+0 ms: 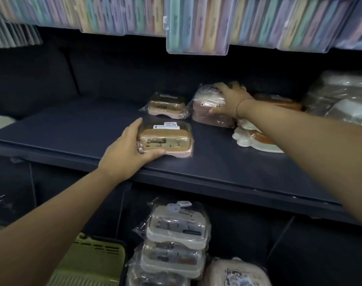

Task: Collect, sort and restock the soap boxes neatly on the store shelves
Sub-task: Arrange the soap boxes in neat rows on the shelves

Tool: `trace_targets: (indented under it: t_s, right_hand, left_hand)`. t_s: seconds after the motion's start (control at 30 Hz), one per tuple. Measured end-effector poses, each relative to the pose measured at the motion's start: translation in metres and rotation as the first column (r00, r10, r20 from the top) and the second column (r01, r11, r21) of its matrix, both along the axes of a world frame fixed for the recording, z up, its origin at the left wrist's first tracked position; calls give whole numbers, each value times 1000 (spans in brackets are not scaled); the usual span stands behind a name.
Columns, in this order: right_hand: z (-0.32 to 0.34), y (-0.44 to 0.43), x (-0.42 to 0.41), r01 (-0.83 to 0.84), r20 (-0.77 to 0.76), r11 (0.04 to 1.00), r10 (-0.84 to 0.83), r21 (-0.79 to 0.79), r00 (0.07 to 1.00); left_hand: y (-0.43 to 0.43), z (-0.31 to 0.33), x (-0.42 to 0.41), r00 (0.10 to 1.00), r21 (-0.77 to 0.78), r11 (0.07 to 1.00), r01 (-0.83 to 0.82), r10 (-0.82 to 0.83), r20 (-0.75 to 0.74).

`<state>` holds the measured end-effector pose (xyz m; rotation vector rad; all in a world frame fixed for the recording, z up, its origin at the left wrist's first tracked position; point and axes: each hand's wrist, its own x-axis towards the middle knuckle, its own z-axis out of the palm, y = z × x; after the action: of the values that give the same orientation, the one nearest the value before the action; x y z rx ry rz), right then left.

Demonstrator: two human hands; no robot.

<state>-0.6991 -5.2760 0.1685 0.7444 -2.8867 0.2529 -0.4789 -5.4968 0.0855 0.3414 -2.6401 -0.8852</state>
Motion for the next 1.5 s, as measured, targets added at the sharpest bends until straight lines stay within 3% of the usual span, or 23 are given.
trace_targets:
  t_s: [0.1,0.27,0.33,0.4,0.47,0.53,0.6,0.7,0.93,1.1,1.27,1.4,1.5]
  right_hand:
    - [-7,-2,-21,58,1,997,-59,48,998]
    - [-12,-6,-30,97,-24,987,-95,131,995]
    - [-10,-11,-16,123,-62,989,-119,77,991]
    - [-7,-20,11,10,-93,993,-21,-117,995]
    - [-7,-30,47,-223,-15,940,227,-257,974]
    - [-15,-37,80,-390,145,900,419,-193,896]
    - [-26,-43,93,-446,245,891,451,-79,858]
    - [-34,-53,84,-446,252,893,446,-60,859]
    - [-5,-101,24,-255,-47,943,251,-215,967]
    - [-8,-129,-21,-155,-18,981,154,-117,988]
    - [-13,-132,-39,-27,-133,1000,27,1,991]
    - [-16,-130,-26,-14,-157,1000,15,4,988]
    - [-16,-115,14,-68,-148,993,53,-101,988]
  left_hand:
    - [2,-1,-1,998,-139,989,-44,51,46]
    - [4,0,0,996,-181,982,-57,69,61]
    - [4,1,1,994,-193,979,-64,80,76]
    - [4,2,1,992,-207,976,-71,91,87]
    - [5,2,1,992,-222,972,-71,93,87]
    - [7,3,2,992,-232,970,-71,93,88]
    - [7,4,2,991,-236,969,-68,94,99]
    - [5,4,2,989,-230,970,-78,104,105]
    - [4,1,3,995,-260,966,-4,30,95]
    - [1,-2,0,996,-294,955,26,-2,84]
    - [0,-5,-2,998,-309,951,26,-5,69]
    - [1,-5,0,997,-302,953,28,-8,70]
    - [6,-4,6,997,-289,957,31,-10,71]
